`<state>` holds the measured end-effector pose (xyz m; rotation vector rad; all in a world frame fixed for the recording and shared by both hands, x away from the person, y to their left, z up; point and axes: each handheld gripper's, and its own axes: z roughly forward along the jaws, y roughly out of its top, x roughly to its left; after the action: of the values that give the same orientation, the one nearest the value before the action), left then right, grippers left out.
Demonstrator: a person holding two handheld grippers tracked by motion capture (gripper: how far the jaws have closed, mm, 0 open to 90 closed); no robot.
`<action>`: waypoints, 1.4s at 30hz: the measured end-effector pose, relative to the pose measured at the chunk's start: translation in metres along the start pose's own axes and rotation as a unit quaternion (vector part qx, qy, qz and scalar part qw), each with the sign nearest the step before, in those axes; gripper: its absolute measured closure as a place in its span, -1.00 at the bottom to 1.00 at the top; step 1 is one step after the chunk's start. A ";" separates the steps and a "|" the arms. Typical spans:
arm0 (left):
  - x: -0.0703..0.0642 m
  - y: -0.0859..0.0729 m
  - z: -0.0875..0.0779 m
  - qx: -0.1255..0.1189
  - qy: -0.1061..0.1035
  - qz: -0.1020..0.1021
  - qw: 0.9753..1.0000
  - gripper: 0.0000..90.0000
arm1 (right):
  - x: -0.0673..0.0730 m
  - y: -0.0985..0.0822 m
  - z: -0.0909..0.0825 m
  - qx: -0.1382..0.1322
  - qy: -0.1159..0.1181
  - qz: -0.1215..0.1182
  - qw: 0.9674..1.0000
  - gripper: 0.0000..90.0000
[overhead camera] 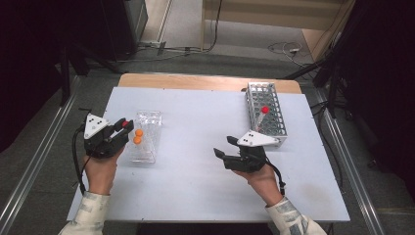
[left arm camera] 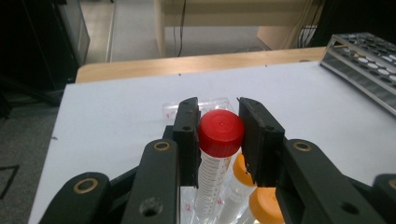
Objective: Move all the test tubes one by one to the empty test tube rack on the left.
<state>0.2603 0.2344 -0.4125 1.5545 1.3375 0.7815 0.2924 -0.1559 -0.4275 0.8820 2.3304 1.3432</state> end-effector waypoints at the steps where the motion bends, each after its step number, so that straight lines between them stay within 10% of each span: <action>1: 0.000 -0.001 0.001 0.002 -0.002 -0.004 1.000 0.51 | 0.000 0.000 0.000 0.000 0.000 -0.001 1.000 -0.23; 16: 0.001 0.003 -0.010 -0.012 -0.022 -0.036 0.999 0.08 | -0.020 -0.001 -0.008 -0.013 -0.058 0.021 0.998 -0.23; 28: -0.007 0.008 -0.016 -0.021 -0.021 -0.045 0.999 -0.44 | -0.071 -0.010 -0.023 -0.026 -0.208 0.052 0.976 -0.19; 34: -0.010 0.007 -0.014 -0.017 -0.023 -0.042 0.999 -0.43 | -0.097 -0.011 -0.020 -0.032 -0.237 0.088 0.967 -0.09; 42: -0.012 0.007 -0.014 -0.015 -0.026 -0.041 0.999 -0.43 | -0.119 -0.014 0.003 -0.026 -0.242 0.105 0.964 0.12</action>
<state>0.2477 0.2258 -0.3996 1.4775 1.3353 0.7031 0.3793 -0.2359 -0.4449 1.3016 1.8597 1.1004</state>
